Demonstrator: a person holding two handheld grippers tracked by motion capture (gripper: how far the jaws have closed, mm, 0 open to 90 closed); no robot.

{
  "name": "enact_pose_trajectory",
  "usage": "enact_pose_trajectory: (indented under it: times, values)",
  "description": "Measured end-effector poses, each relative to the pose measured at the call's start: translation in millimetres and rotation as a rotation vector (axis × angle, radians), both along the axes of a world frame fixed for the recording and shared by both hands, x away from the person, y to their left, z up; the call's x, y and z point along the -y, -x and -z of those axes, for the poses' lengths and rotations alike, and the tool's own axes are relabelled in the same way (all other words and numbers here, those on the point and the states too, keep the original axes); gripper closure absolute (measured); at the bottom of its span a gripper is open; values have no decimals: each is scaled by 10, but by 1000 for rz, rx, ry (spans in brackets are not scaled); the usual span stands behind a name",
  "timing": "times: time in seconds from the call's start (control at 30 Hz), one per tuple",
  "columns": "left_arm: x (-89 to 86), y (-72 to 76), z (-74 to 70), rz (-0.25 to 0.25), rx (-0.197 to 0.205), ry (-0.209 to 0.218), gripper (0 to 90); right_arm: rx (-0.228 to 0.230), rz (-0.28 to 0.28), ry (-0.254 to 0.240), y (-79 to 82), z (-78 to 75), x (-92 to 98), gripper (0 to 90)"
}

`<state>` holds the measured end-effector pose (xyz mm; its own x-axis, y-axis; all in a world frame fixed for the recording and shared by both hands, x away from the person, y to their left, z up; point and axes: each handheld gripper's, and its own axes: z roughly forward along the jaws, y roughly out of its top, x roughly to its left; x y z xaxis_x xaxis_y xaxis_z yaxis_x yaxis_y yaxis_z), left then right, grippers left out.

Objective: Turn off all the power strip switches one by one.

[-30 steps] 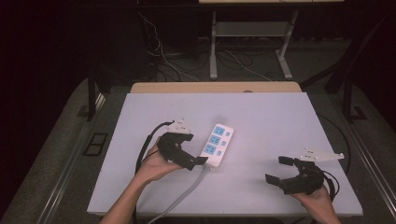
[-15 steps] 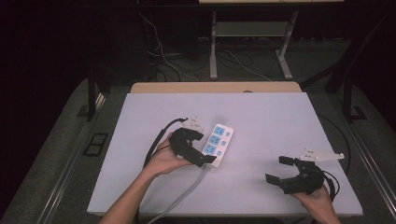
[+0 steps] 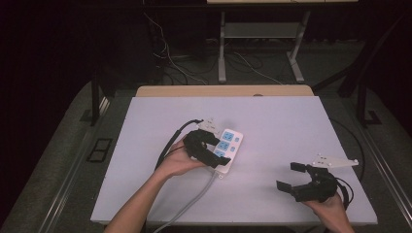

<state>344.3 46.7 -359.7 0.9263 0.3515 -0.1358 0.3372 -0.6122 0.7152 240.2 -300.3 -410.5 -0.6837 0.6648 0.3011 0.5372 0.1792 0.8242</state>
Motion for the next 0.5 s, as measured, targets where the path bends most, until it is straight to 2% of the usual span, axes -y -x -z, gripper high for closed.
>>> enact_pose_trajectory:
  times: [0.5]
  values:
    - [112,-122,36,14,-6,-5,556,-4,1,3,-8,8,-1,19]
